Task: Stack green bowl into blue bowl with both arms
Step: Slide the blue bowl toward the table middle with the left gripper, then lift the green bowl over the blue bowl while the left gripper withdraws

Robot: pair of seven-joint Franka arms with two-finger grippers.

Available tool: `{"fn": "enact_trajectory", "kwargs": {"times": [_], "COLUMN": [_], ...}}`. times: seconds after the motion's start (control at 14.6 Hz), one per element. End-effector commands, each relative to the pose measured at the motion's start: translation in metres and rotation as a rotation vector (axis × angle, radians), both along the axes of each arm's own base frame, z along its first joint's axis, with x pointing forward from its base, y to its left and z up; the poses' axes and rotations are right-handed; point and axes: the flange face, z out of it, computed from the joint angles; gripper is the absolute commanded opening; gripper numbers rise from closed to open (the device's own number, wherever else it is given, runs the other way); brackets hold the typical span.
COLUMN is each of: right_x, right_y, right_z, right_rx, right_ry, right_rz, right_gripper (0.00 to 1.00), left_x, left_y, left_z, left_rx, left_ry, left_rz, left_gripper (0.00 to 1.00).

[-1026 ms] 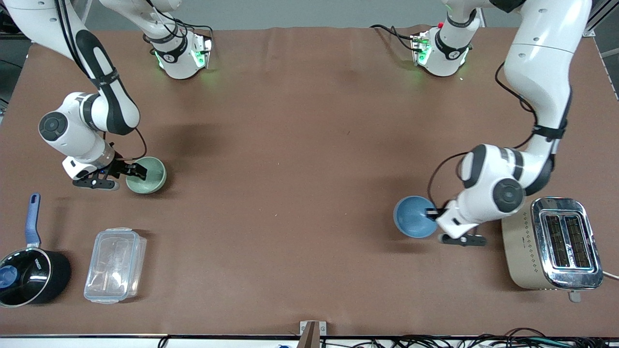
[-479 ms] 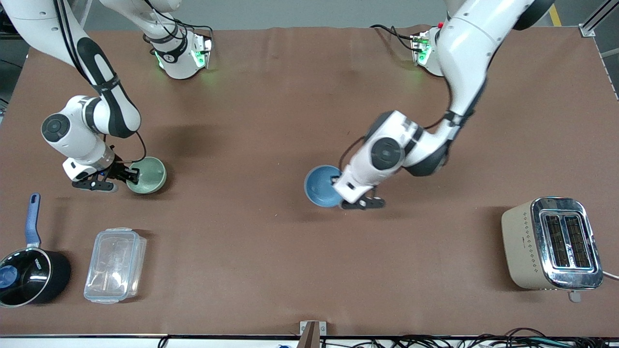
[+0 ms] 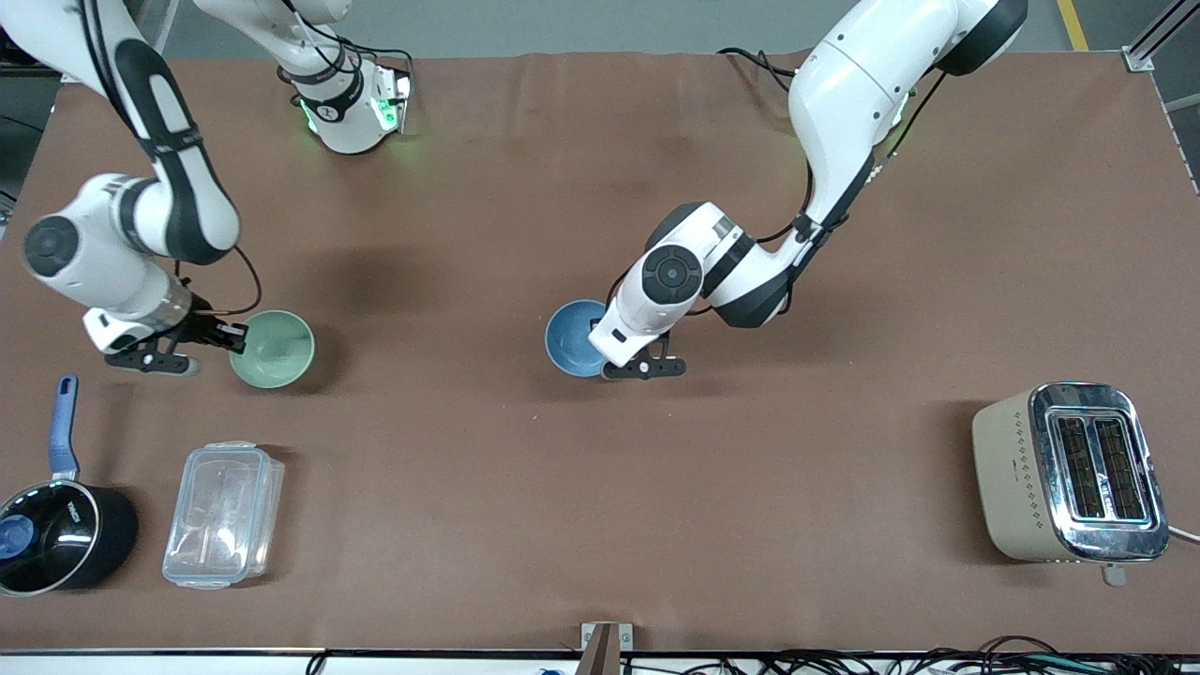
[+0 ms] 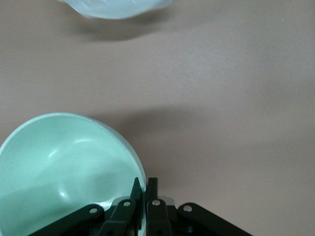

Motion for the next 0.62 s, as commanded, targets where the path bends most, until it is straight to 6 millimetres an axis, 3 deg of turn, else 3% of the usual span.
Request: {"fn": "enact_trajectory", "kwargs": {"times": [0.0,0.14,0.27,0.34,0.55], "right_x": [0.031,0.045,0.048,0.047,0.041], "right_y": [0.038,0.091,0.146,0.172,0.263], "right_z": [0.076,0.104,0.115,0.12,0.132], "right_rx": [0.073,0.074,0.077,0.08,0.084], "right_ry": [0.044,0.053,0.049,0.046,0.037], "right_rz": [-0.071,-0.098,-0.177,-0.21,-0.317], "right_gripper": [0.0,0.0,0.0,0.0,0.0], "left_x": [0.004,0.008,0.021,0.029,0.079], "left_y": [-0.007,-0.005,-0.004,0.003,0.071], "left_z": [-0.008,-0.01,0.009,0.022,0.109], "left_rx": [-0.013,-0.013,-0.032,-0.032,0.02], "left_ry": [-0.008,-0.009,-0.042,-0.058,-0.138], "left_rz": [0.007,0.013,0.025,0.031,0.107], "left_gripper": [0.1,0.23,0.87,1.0,1.0]}}
